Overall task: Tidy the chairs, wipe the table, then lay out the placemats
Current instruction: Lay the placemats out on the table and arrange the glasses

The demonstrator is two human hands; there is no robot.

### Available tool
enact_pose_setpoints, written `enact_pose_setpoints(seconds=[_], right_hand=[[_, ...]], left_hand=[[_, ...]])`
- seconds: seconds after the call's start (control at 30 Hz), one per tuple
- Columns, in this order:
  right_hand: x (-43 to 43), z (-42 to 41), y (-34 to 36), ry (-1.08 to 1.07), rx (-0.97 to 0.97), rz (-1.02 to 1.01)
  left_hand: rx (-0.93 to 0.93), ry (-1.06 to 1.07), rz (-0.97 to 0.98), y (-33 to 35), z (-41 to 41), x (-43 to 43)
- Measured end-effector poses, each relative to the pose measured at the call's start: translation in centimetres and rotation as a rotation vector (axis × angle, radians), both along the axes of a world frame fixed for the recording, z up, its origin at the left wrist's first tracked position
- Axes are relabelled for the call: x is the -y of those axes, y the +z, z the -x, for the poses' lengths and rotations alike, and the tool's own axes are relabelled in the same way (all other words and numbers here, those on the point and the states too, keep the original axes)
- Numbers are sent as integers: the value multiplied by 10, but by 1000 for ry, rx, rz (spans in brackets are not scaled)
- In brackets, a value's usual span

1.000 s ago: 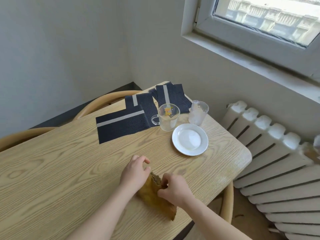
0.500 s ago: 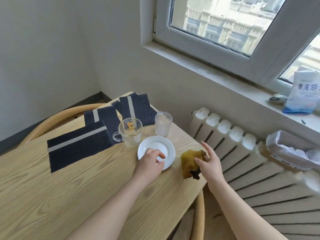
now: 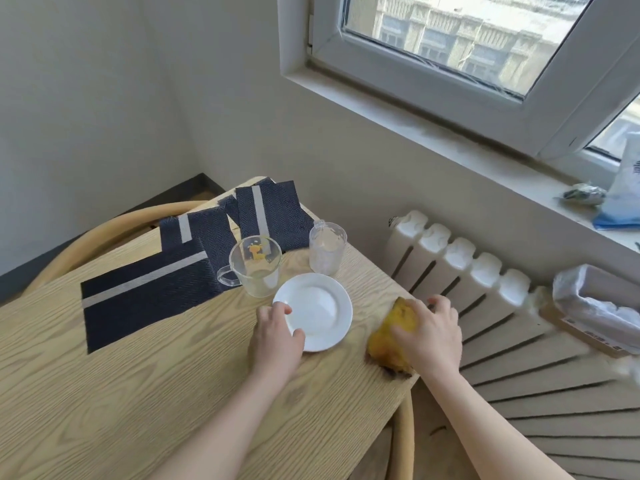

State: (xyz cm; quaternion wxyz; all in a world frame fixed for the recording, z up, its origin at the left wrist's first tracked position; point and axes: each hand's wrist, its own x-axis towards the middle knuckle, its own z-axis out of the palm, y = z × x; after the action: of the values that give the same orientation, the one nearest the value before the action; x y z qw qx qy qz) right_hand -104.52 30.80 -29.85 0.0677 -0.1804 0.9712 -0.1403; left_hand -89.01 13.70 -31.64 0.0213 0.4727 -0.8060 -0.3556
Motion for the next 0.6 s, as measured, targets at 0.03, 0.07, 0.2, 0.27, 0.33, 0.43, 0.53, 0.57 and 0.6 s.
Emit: enact_pose_setpoints(seconds=[0.03,0.07,0.2,0.27,0.33,0.43,0.53,0.57,0.6], right_hand=[[9,1,3,26,-50,71],[17,2,6,55,-55,126],[51,10,9,177,142,209],[62,20,9,214,162,209],[68,26,9,244,177,177],[68,31,1,300,239,48],[58,30,-9,336,270,-63],[55,30,-11,348,259,-78],[53,30,-10,353,252,-84]], left_hand=[[8,74,-34,-1,0,1],[6,134,-85,-2,2,2],[33,221,-201,-10,11,15],[64,177,-171,-15,13,20],[72,108,-132,-15,12,19],[2,36,-174,-19,21,8],[-82,-11,-265,-20,34,-4],[-89,-25,-275,-21,38,-6],[-79,-35,-274,-21,39,-7]])
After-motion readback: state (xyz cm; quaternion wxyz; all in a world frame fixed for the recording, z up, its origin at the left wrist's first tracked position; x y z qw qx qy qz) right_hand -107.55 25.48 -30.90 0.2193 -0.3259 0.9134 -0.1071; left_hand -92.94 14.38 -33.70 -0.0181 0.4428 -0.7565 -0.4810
